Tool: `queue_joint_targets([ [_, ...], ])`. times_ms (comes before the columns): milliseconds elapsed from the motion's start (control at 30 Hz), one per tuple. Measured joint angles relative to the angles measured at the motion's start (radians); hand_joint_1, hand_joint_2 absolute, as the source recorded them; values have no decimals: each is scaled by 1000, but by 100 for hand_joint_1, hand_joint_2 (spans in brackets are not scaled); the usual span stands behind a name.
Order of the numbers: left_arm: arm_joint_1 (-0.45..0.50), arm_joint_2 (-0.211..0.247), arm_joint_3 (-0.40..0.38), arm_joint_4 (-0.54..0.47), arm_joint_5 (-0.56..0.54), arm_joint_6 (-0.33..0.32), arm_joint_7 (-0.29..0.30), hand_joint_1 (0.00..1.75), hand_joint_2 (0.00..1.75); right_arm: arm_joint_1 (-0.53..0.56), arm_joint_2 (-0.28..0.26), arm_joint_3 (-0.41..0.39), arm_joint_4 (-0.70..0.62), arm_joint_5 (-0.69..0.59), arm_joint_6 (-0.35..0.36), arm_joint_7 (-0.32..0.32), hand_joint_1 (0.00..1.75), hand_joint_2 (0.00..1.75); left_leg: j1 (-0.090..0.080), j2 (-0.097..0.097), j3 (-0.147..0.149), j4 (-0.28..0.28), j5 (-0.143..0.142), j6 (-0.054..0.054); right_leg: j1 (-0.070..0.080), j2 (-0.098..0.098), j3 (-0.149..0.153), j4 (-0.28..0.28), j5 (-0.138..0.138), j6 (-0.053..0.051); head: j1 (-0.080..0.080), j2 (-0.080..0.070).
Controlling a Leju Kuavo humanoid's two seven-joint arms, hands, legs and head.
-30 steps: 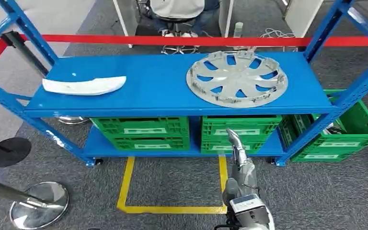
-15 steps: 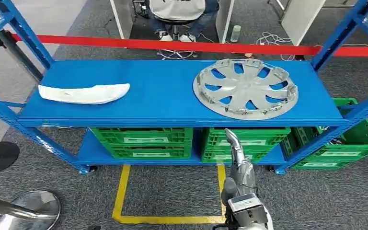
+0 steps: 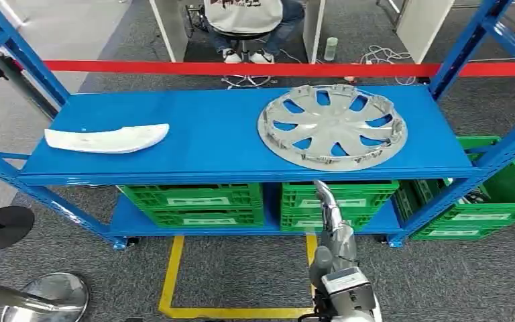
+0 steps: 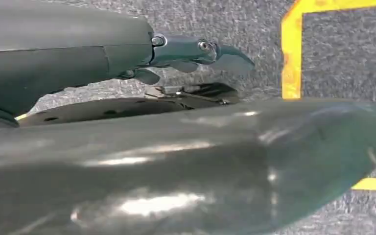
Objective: Take the parts from the cabinet and place them on the table.
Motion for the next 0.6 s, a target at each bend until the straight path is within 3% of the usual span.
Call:
queue_joint_targets([
  [33, 1, 0, -1, 0, -2, 3, -5, 0, 0, 0, 0, 0, 0, -1, 0, -1, 0, 0, 0, 0, 24, -51, 39, 2, 0, 1, 3, 0, -2, 0, 0, 0],
  [100, 0, 2, -1, 0, -5, 10, -23, 0, 0, 0, 0, 0, 0, -23, 1, -4, 0, 0, -1, 0, 108, -220, 129, 12, 0, 2, 13, 0, -6, 4, 0, 0],
  [167, 0, 4, -2, 0, -25, 23, -49, 0, 0, 1, 0, -2, -1, -40, 22, 8, 0, 0, -7, 0, 138, -283, 120, 22, 7, 3, 9, 4, -11, 12, 0, 0],
  [267, 2, 9, -8, 0, -46, 56, -95, 0, 0, 7, -2, -5, -3, -32, 37, 14, 0, 0, -8, 0, 136, -291, 112, 31, 5, 0, 7, -3, -7, 26, 1, 0],
  [333, 2, 8, -8, -1, -48, 64, -116, 0, 0, 10, -4, -8, -6, -24, 35, 14, 0, 0, 1, 4, 144, -307, 119, 44, 5, 0, -9, 23, -34, 37, 3, 0],
  [433, 1, 9, -7, -2, -17, 23, -211, 0, 0, 18, -13, -11, -8, 8, 25, 15, 0, 0, 0, 5, 143, -307, 118, 49, 1, 1, -113, 238, -134, 46, 6, 0],
  [467, 0, 9, -5, -2, -7, 11, -228, 0, 0, 24, -16, -13, -8, 7, 29, 17, 0, 0, 0, 5, 143, -306, 118, 49, 1, 1, -143, 293, -145, 47, 8, 0],
  [500, 0, 10, -3, -2, 0, 0, -234, 0, 0, 25, -19, -16, -8, 7, 41, 23, 0, 0, 0, 5, 144, -306, 118, 49, 1, 1, -148, 295, -129, 48, 7, 0],
  [533, -1, 11, -2, -2, 2, -4, -234, 0, 0, 22, -24, -17, -8, 8, 54, 27, 0, 0, 0, 5, 145, -306, 118, 49, 0, 1, -130, 248, -89, 48, 8, 0],
  [600, -3, 13, -1, -2, 5, -6, -234, 0, 0, 17, -27, -21, -8, 10, 63, 31, 0, 0, 1, 4, 148, -304, 116, 46, -2, 0, -49, 81, 0, 45, 8, 0],
])
